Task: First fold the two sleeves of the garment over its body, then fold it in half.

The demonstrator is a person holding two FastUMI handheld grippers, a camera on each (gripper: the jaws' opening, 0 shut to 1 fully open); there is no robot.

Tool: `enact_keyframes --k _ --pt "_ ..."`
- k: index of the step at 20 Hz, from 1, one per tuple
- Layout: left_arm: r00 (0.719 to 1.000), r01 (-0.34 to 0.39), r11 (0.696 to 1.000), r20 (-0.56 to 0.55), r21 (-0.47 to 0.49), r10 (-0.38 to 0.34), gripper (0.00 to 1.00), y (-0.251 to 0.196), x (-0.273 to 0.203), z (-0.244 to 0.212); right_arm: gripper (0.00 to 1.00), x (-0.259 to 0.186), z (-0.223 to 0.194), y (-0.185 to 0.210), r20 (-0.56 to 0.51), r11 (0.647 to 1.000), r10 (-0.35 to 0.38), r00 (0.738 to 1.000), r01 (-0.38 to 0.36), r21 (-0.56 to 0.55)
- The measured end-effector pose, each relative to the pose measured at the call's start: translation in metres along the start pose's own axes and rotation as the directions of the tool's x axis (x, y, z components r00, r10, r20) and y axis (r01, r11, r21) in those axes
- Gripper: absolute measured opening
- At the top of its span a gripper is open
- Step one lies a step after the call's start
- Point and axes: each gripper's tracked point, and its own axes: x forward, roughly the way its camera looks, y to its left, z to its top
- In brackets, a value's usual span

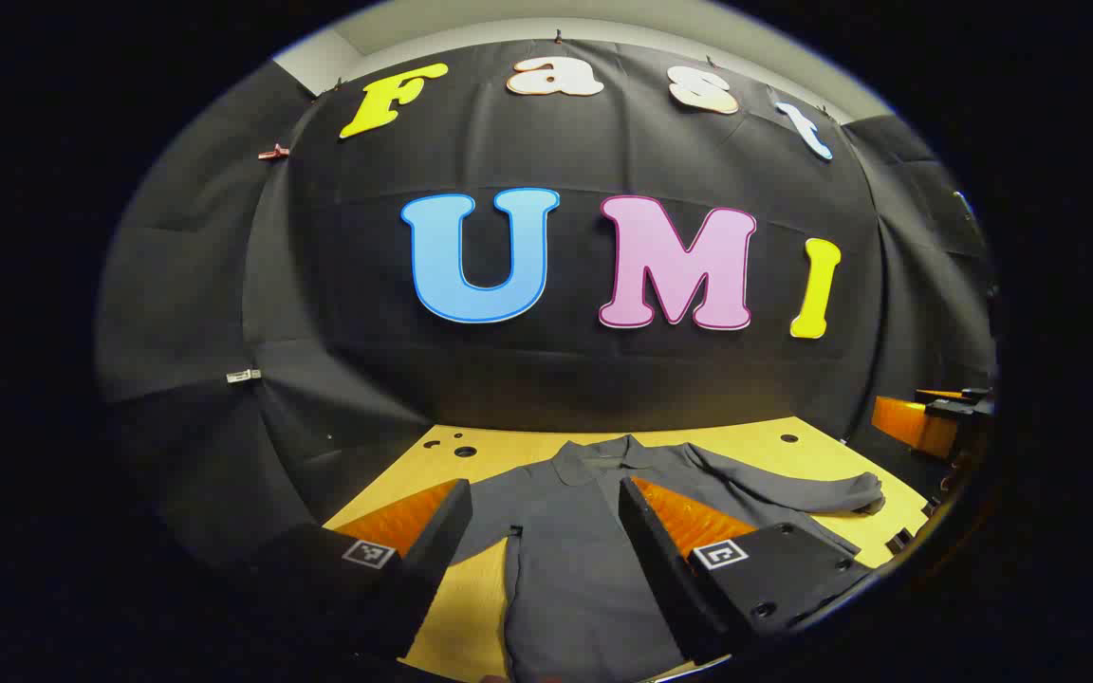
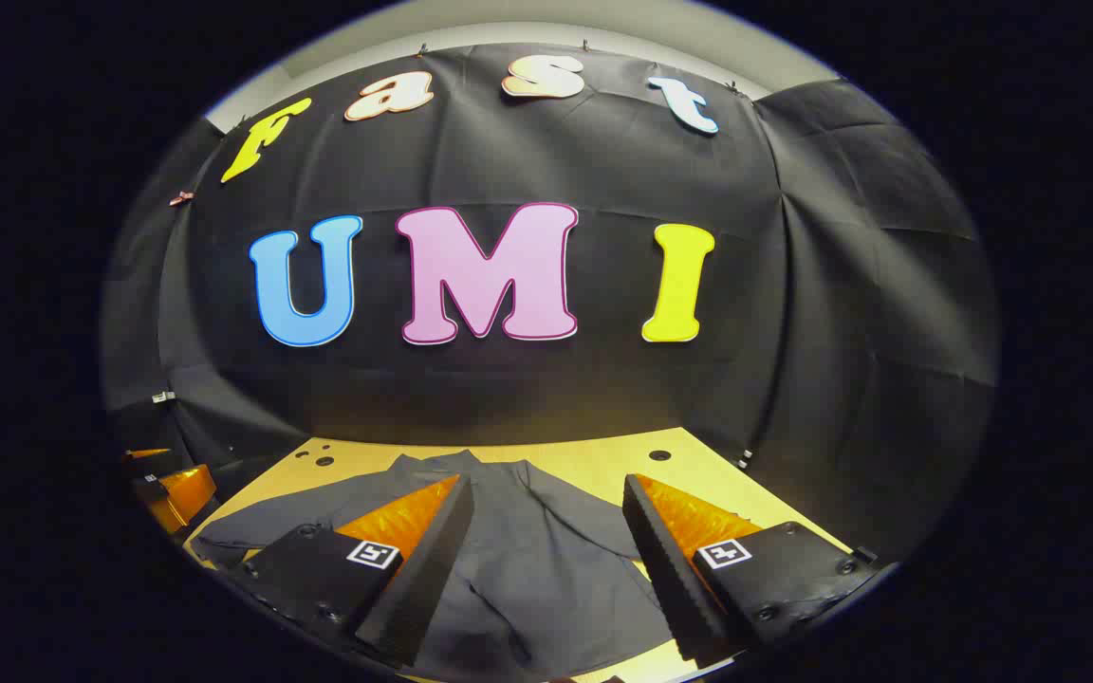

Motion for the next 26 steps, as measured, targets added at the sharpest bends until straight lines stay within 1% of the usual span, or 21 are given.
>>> enact_keyframes --k 3,4,5,8,9,11,16,17,18,24,26 --pt "1.000 0.003 1.000 -0.019 -0.008 -0.003 0.98 -0.005 0.010 -0.005 0.98 0.008 0.000 -0.001 -0.005 1.000 0.003 1.000 -0.003 -0.009" --pt "1.000 0.001 1.000 -0.021 -0.009 -0.002 0.96 -0.005 0.012 -0.005 0.98 0.012 -0.002 -0.001 -0.008 1.000 0.006 1.000 -0.006 -0.013" --pt "1.000 0.001 1.000 -0.020 -0.010 -0.001 0.98 -0.006 0.015 -0.004 0.98 0.015 -0.002 -0.002 -0.011 1.000 0.005 1.000 -0.005 -0.016" --pt "1.000 -0.012 1.000 -0.016 -0.007 0.012 0.98 -0.004 0.025 -0.003 0.98 0.028 -0.008 -0.003 -0.029 1.000 0.002 1.000 -0.002 -0.007" --pt "1.000 -0.017 1.000 -0.018 -0.008 0.016 0.96 -0.003 0.028 -0.002 0.98 0.032 -0.010 -0.002 -0.035 1.000 0.004 0.999 -0.004 -0.006" --pt "0.999 -0.030 0.999 -0.025 -0.013 0.030 0.98 -0.001 0.033 -0.006 0.98 0.038 -0.014 0.000 -0.046 1.000 0.011 0.999 -0.012 -0.015" --pt "0.997 -0.069 0.997 -0.041 -0.030 0.068 0.98 0.007 0.042 -0.014 0.98 0.052 -0.019 -0.001 -0.067 0.999 0.030 0.997 -0.031 -0.027" --pt "0.996 -0.079 0.996 -0.045 -0.034 0.078 0.96 0.010 0.043 -0.014 0.98 0.055 -0.021 -0.002 -0.074 0.999 0.032 0.997 -0.034 -0.023" --pt "0.995 -0.089 0.995 -0.048 -0.038 0.087 0.98 0.011 0.044 -0.016 0.98 0.059 -0.023 -0.003 -0.079 0.999 0.032 0.996 -0.034 -0.022" --pt "0.990 -0.129 0.991 -0.054 -0.026 0.128 0.98 0.013 0.049 -0.016 0.98 0.079 -0.030 -0.020 -0.106 1.000 0.021 0.994 -0.022 -0.006" --pt "0.989 -0.140 0.990 -0.057 -0.020 0.139 0.98 0.010 0.052 -0.018 0.98 0.086 -0.038 -0.029 -0.127 1.000 0.015 0.992 -0.016 -0.007"
